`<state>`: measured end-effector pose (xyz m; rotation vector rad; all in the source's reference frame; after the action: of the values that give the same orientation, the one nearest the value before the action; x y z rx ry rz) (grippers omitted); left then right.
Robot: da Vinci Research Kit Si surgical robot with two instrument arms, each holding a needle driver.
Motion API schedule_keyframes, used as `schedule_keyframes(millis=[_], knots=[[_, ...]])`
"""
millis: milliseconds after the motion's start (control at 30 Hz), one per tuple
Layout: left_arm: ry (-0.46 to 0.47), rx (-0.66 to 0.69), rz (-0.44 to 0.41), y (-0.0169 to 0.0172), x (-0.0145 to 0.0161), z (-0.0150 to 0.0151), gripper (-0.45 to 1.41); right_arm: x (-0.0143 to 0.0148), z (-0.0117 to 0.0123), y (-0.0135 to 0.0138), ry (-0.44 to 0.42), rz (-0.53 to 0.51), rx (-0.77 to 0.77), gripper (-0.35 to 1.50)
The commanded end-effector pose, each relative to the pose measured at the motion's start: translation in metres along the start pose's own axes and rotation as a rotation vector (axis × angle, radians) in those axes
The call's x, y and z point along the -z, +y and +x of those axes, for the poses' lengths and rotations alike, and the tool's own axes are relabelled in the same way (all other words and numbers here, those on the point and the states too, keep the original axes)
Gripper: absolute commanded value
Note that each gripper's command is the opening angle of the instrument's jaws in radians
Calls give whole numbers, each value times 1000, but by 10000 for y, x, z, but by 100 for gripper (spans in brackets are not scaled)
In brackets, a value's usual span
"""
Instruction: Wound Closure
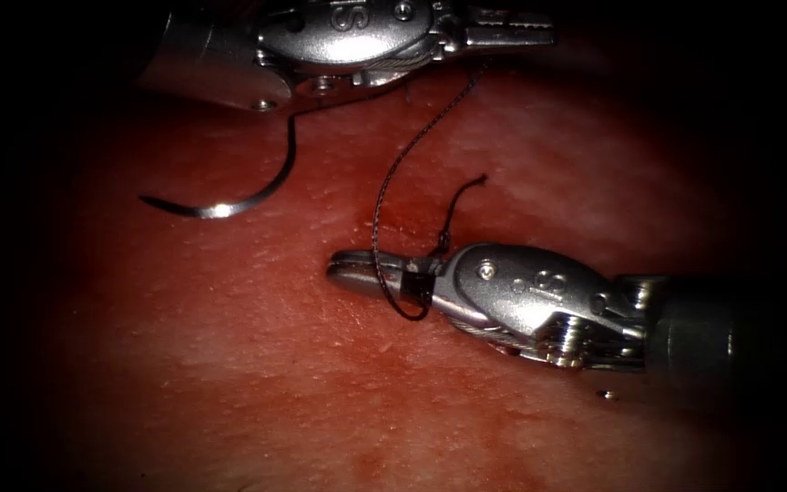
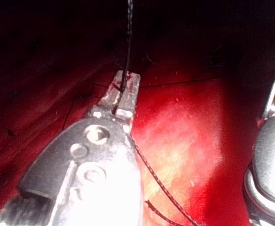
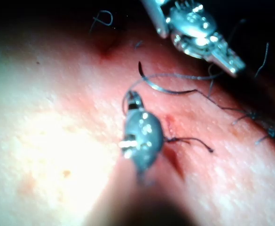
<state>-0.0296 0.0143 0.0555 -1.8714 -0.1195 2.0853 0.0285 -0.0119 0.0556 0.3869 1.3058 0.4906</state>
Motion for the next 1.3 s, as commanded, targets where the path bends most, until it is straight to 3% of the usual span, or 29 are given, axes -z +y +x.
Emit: schedule_keyframes(millis=[33, 333, 567, 667, 733, 833, 967, 1167, 1300], knots=[[1, -6, 8, -5, -8, -7, -45, -8, -1, 1, 3, 12, 4, -35], [-28, 4, 35, -1, -21, -60, -45, -13, 1, -1, 104, 113, 29, -35], [-40, -6, 46, 4, -17, -69, -45, -8, 3, 1, 219, 147, 29, -35], [-40, -8, 56, -1, -10, -75, -45, -10, 3, 0, 270, 142, 5, -16], [-35, -12, 70, -3, -6, -83, -45, -9, 4, -1, 304, 141, -14, -16], [-37, -20, 77, 9, -1, -101, -45, -5, 9, 2, 347, 110, -24, -13], [-41, -26, 80, 34, 9, -111, -45, 5, 22, 12, 401, 69, -45, 14], [-31, -26, 102, 57, 31, -106, -45, 17, 27, 16, 423, 19, -63, 15], [-20, -27, 127, 76, 56, -104, -45, 28, 25, 22, 425, -67, -81, 39]])
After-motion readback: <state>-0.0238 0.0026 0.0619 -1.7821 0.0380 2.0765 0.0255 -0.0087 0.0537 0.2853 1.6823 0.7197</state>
